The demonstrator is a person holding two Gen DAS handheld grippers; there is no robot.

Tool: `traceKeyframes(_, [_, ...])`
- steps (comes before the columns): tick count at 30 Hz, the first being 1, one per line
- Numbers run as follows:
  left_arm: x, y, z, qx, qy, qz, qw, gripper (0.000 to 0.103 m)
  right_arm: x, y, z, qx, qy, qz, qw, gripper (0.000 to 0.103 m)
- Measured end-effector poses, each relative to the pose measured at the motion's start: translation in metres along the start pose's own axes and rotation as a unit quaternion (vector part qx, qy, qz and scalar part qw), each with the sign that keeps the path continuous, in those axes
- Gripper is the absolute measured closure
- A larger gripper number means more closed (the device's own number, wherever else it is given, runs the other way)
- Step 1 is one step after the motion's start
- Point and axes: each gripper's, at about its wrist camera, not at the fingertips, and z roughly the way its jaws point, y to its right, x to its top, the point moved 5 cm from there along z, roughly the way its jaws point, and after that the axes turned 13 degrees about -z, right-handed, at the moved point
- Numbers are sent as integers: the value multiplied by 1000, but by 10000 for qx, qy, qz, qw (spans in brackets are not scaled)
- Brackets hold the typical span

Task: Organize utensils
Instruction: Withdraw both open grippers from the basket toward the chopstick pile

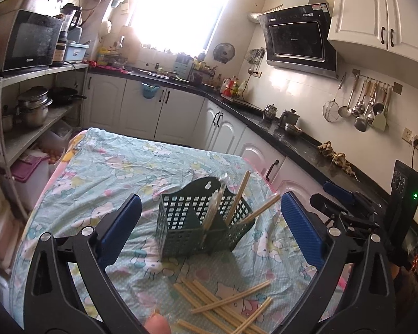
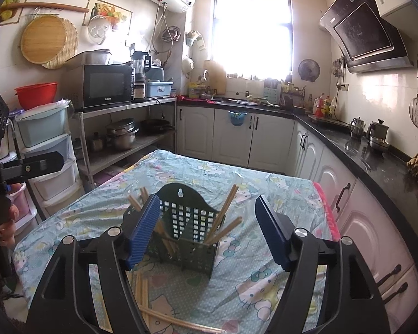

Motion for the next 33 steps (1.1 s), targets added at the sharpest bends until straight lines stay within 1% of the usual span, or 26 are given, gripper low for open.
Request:
traceKeyframes(6, [-16,-8,-10,73,-67,-54,9999,11,-12,-11,-7,105,-93,19,9999,35])
traceKeyframes(10, [-28,-17,-11,174,-177,-113,9996,11,-21,-22,-9,197,-176,-51,9996,35])
traceKeyframes(21, [-70,-37,-3,446,-671,-268,9964,11,-51,-50,-4,499,-528,-354,9967,34])
traceKeyframes(27, [-89,-41,1,536,-891,-208,9944,11,-65,-61,-2,640,-689,-474,9944,35])
traceKeyframes(33, [-105,-54,5,659,-1113,-261,9913,11,-79,-70,1,785,-855,-661,9910,34])
